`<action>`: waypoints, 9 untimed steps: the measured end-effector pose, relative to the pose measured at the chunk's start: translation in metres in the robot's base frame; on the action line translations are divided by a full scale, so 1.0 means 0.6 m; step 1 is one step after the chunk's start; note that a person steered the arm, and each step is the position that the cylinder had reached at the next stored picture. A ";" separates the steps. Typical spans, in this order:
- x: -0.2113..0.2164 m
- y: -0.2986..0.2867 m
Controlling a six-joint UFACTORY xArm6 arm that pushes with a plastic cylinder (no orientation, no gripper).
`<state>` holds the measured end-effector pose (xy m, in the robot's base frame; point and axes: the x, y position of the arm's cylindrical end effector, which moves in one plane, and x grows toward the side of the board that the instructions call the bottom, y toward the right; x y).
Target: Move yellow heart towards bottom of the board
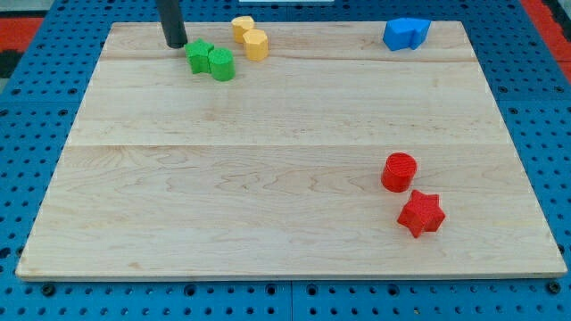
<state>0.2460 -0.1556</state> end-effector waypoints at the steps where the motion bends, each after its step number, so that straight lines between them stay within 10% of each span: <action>1: 0.052 0.071; 4: -0.089 0.004; 9: -0.090 0.294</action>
<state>0.1923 0.0207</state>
